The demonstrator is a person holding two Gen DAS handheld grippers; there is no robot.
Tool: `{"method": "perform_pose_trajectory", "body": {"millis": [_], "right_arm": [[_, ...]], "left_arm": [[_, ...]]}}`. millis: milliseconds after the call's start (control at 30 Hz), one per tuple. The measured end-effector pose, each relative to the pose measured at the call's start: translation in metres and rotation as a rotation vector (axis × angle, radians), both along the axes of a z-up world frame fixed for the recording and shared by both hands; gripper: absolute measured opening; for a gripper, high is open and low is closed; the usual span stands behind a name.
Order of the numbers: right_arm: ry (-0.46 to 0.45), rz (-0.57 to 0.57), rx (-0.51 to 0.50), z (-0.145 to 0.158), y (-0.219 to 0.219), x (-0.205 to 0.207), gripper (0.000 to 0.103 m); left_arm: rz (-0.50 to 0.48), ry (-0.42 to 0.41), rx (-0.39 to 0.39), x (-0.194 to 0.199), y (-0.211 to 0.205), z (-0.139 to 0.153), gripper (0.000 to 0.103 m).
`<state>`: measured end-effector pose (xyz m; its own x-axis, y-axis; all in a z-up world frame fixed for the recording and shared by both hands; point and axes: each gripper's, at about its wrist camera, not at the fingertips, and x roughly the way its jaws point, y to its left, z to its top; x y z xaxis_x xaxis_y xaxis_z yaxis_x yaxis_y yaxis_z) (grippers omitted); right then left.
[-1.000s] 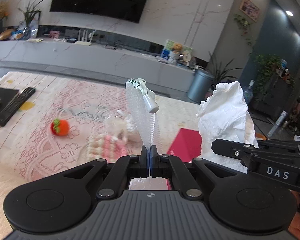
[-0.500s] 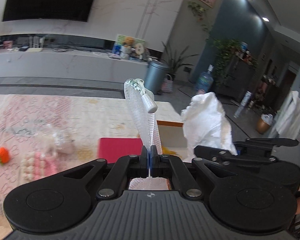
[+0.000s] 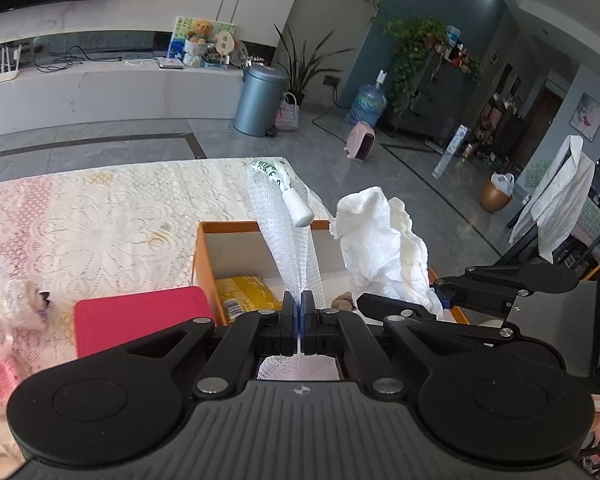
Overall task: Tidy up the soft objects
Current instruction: 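Carry the white cloth into the orange box with the right tool while the left carries the mesh bag in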
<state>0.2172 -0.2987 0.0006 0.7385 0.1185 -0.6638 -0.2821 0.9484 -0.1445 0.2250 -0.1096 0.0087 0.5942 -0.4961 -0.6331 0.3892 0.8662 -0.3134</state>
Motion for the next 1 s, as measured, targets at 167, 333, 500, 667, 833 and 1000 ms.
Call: {"method": "perform_pose_trajectory", "body": {"millis": [167,333,500,667,833,1000], "right_arm": [[0.045,0.003,-0.066,-0.022,-0.009,0.031,0.017],[0.091,-0.005,-0.11,-0.041,-0.02,0.057,0.017],[0.115,0.011,-0.137,-0.057,-0.022,0.072,0.018],[0.144,0.031,-0.145,-0.07,-0.016,0.081,0.019],[0.208,0.058,-0.12,-0.084,-0.01,0.086,0.019],[0.249,0.06,-0.101,-0.091,-0.008,0.087,0.022]], "left_arm": [[-0.022,0.028,0.041,0.022,-0.017,-0.017,0.001],[-0.057,0.046,0.089,0.033,-0.03,-0.032,0.001],[-0.067,0.071,0.115,0.043,-0.036,-0.05,0.001],[-0.074,0.083,0.172,0.051,-0.046,-0.059,0.001],[-0.07,0.108,0.22,0.051,-0.05,-0.062,0.002],[-0.052,0.107,0.224,0.05,-0.045,-0.061,0.012]]}}
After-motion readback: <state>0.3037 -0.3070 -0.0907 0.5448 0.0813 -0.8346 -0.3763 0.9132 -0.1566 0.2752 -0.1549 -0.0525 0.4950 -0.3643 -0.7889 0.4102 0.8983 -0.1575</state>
